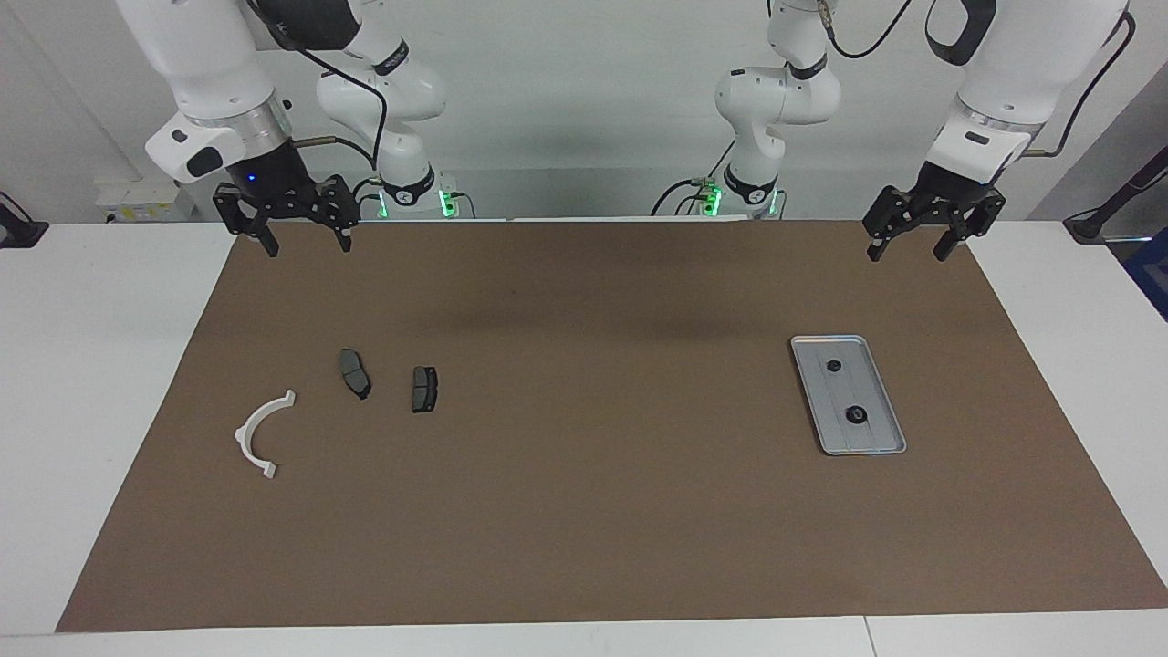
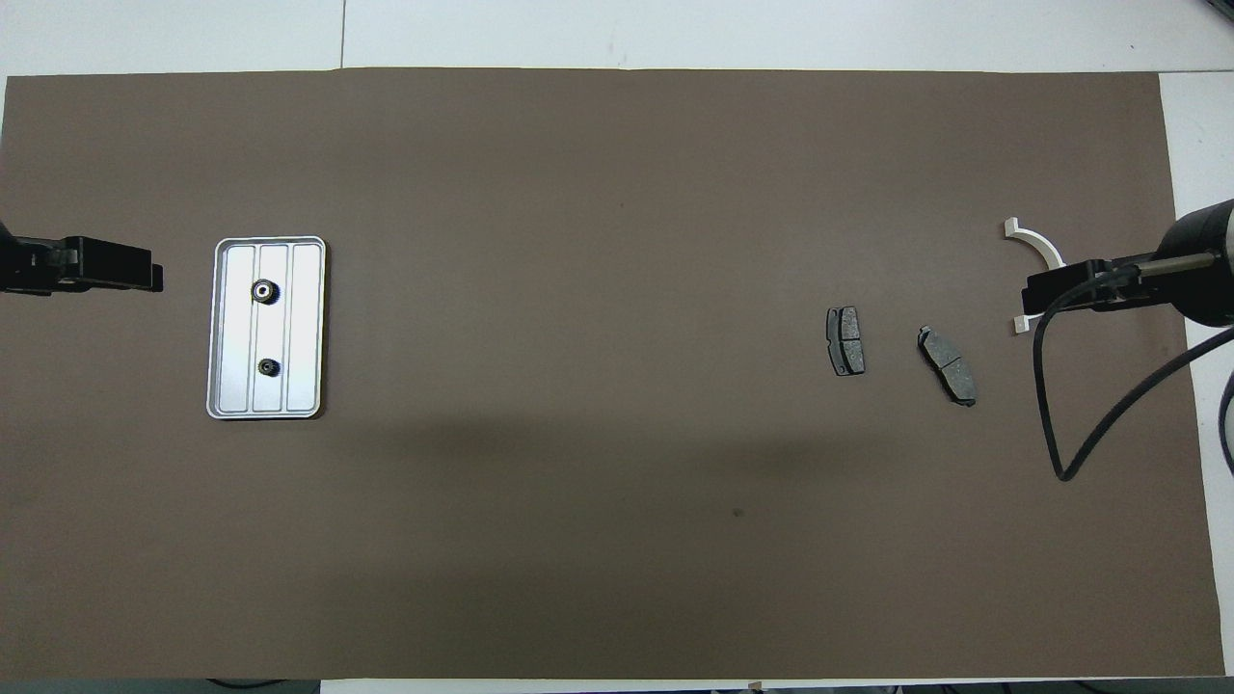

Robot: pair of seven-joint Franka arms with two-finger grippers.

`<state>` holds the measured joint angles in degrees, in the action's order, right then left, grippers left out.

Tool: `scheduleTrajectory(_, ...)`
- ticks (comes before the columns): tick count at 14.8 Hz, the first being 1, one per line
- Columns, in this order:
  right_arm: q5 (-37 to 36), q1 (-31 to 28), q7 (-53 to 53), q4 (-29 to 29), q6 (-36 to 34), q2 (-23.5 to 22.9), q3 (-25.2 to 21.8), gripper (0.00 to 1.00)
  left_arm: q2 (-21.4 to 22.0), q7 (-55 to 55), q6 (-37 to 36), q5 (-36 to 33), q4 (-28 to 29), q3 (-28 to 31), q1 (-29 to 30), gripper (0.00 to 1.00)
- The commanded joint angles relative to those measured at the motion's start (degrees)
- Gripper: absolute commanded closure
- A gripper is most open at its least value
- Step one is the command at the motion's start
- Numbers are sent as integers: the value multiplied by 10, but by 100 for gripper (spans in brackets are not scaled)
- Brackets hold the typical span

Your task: Pick bearing gear from pile to tray

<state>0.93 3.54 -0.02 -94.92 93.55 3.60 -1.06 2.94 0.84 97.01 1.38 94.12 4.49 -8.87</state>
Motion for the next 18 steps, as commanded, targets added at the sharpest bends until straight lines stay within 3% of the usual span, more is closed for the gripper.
scheduleTrajectory(1, -7, -5, 6, -9, 3, 10, 4, 0, -3, -5, -15, -7, -14, 3, -4, 0)
scheduleTrajectory(18, -3, -6, 10, -8, 5, 9, 3, 0, 12, -47, -52, -7, -9, -16, -11, 0)
